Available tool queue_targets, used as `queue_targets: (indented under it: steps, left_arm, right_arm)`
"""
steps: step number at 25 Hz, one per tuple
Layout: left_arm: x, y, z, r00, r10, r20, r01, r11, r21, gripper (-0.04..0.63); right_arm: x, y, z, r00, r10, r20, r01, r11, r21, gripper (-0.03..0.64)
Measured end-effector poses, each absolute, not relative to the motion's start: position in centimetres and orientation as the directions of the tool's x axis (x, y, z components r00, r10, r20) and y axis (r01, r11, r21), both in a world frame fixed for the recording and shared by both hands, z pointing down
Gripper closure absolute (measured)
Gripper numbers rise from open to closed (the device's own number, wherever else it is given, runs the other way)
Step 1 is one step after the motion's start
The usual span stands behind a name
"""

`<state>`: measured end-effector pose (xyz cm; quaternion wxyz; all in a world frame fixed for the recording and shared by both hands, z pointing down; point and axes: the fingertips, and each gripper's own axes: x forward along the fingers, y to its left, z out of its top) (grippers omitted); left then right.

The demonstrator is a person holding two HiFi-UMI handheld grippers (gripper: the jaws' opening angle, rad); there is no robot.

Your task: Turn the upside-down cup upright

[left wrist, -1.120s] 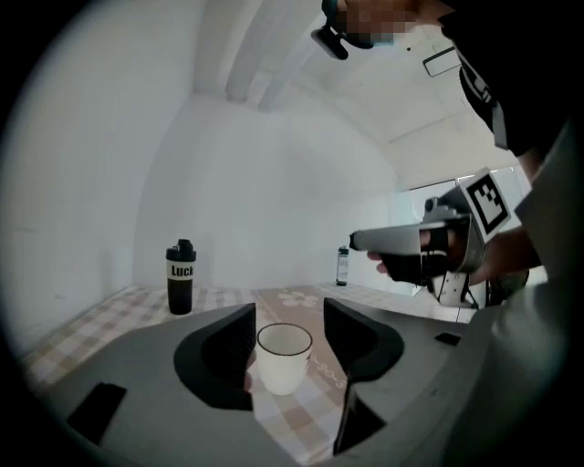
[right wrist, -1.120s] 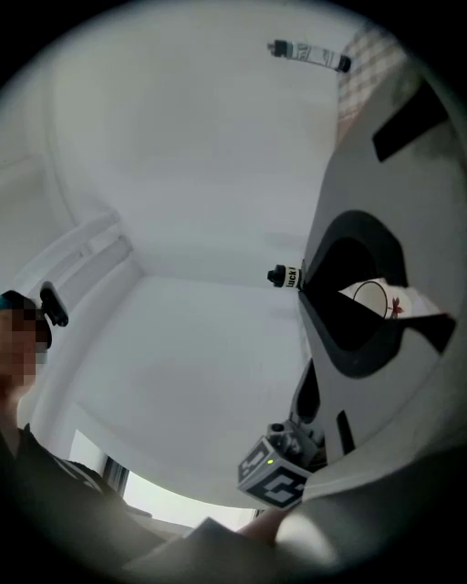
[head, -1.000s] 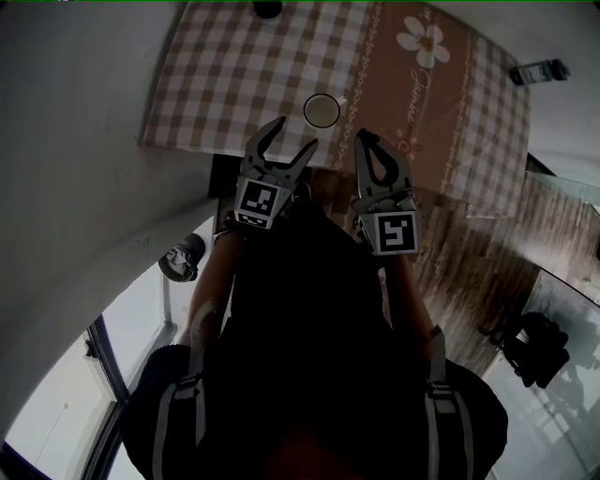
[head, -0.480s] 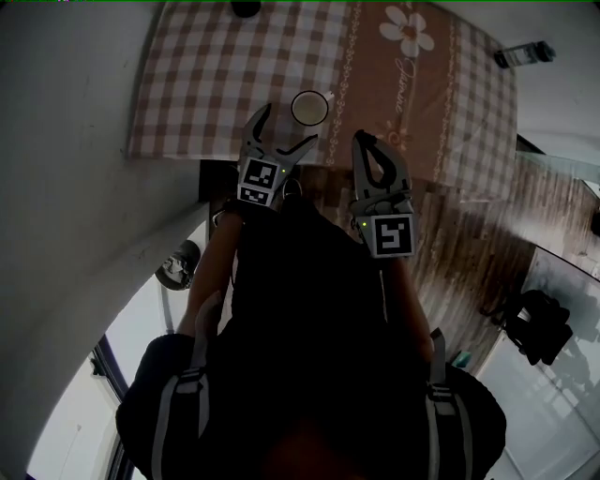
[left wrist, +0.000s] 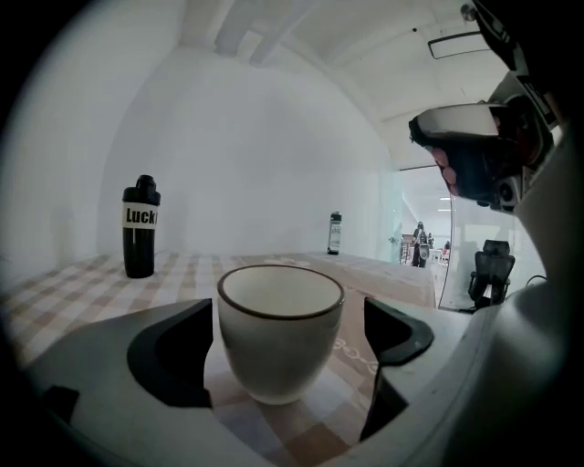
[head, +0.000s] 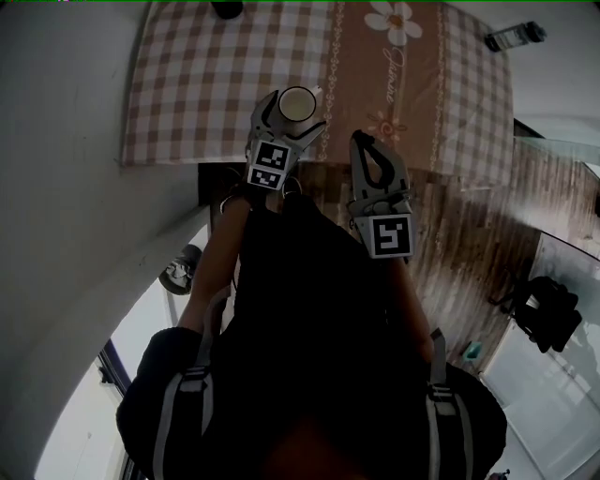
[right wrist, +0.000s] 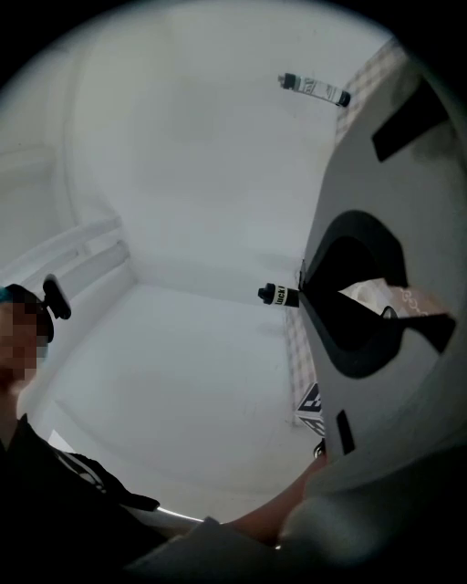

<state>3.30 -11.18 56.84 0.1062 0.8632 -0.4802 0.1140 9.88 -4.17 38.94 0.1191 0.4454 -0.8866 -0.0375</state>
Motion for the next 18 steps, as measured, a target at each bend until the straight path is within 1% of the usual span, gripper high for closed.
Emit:
queue_targets:
  steps: [8, 12, 15, 18]
  left_arm:
    - [4.2, -12.9, 57.9, 0.476, -0.815, 0.331, -0.875, -0.475, 0.090, 0.065]
    - [4.5, -13.7, 58.8, 0.443, -0.814, 0.375, -0.890, -0.449, 0.076, 0.069]
    - [4.4, -14.0, 58.9, 0.409, -0.827, 0.385, -0.904, -0.425, 0.048, 0.120]
    - [3.8, -14.1, 58.6, 0.396, -0.844, 0.363, -0.913, -0.406, 0.052, 0.164]
  right_arm:
    - [12.0, -3.6, 39.3, -0.542, -0.819, 0.186, -0.807, 0.569, 0.155, 0.612]
    - [12.7, -3.8, 39.2, -0.537, -0.824, 0.181, -0.811, 0.563, 0.158, 0.612]
    - [13.1, -3.9, 39.1, -0.532, -0.830, 0.171, -0.817, 0.556, 0.155, 0.612]
    - [13.4, -4.1, 38.9, -0.528, -0.834, 0.160, -0.820, 0.550, 0.159, 0.612]
